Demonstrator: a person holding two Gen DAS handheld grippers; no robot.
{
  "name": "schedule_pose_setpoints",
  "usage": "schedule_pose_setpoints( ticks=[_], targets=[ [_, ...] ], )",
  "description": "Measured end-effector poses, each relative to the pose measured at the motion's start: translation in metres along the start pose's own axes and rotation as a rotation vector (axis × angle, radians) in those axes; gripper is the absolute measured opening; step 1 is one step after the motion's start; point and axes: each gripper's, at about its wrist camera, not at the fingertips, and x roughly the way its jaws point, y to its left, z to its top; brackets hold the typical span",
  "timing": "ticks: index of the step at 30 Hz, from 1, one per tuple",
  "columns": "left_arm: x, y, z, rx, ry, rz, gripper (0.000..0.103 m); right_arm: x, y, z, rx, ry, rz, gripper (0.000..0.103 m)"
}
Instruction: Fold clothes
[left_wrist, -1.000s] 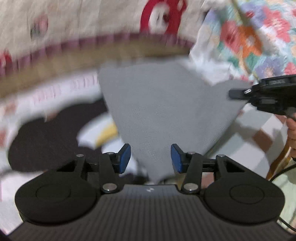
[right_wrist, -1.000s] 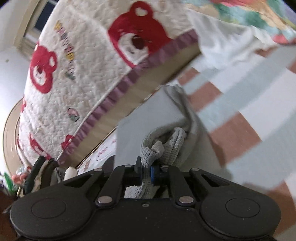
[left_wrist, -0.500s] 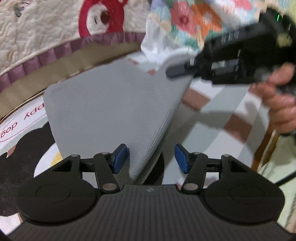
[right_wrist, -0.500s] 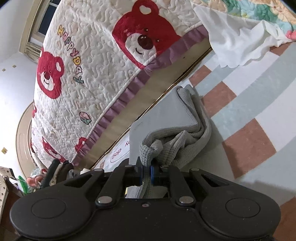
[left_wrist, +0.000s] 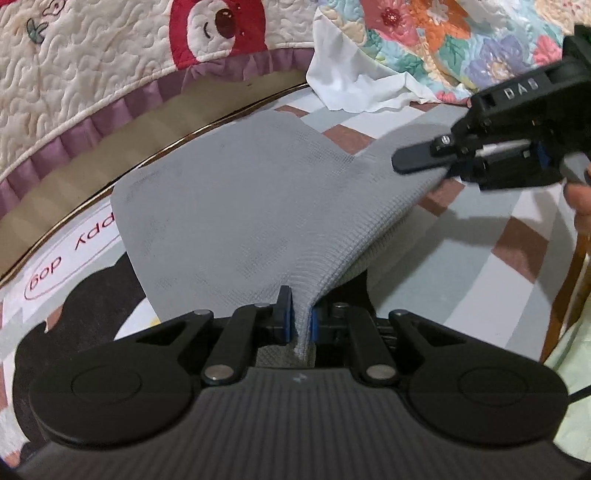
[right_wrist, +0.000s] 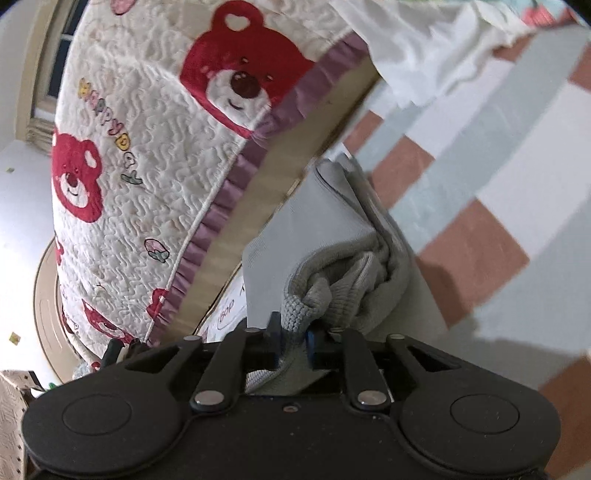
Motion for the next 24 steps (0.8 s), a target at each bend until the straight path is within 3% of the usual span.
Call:
schedule_pose_setpoints(
  ticks=[1, 2, 5, 6, 7, 8, 12, 15, 17, 18, 19, 21, 24],
  targets=[
    [0.0, 0.0, -0.001, -0.001, -0.003, -0.001, 0.009, 0.002, -0.003, -0.003, 0.03, 0.012, -0.001, 0.04],
    [0.0, 0.0, -0.001, -0.003, -0.005, -0.002, 0.009, 0.005, -0.006, -0.007, 0.061, 0.027, -0.003, 0.044],
    [0.001, 0.0, -0.003, -0.009, -0.009, -0.006, 0.009, 0.015, -0.019, -0.02, 0.149, 0.046, 0.011, 0.045],
    [0.002, -0.001, -0.004, -0.006, -0.012, -0.005, 0.009, 0.018, -0.023, -0.024, 0.168, 0.039, 0.015, 0.04],
    [0.002, -0.001, -0.006, -0.005, -0.018, -0.003, 0.009, 0.019, -0.025, -0.026, 0.174, 0.023, 0.025, 0.023],
    [0.002, -0.002, -0.008, -0.003, -0.026, -0.001, 0.01, 0.019, -0.026, -0.027, 0.174, 0.006, 0.035, 0.017],
    [-0.001, -0.008, -0.021, 0.021, -0.05, -0.012, 0.018, 0.009, -0.007, -0.023, 0.07, -0.044, 0.077, 0.012],
    [0.002, -0.015, -0.036, 0.092, -0.029, 0.009, 0.042, 0.006, 0.002, -0.024, 0.028, -0.047, 0.086, 0.011],
    [0.01, -0.015, -0.047, 0.119, -0.009, 0.031, 0.043, 0.006, 0.001, -0.023, 0.029, -0.047, 0.081, 0.011],
    [0.011, -0.013, -0.051, 0.118, -0.011, 0.048, 0.039, 0.006, 0.0, -0.023, 0.031, -0.048, 0.081, 0.011],
    [0.009, -0.009, -0.054, 0.108, -0.025, 0.049, 0.023, 0.005, 0.0, -0.024, 0.029, -0.049, 0.081, 0.011],
    [0.002, -0.001, -0.055, 0.089, -0.05, 0.028, 0.009, 0.003, 0.003, -0.026, 0.016, -0.049, 0.088, 0.011],
    [-0.013, 0.007, -0.051, 0.102, -0.069, 0.001, 0.007, -0.002, 0.011, -0.03, 0.001, -0.05, 0.108, 0.011]
  ],
)
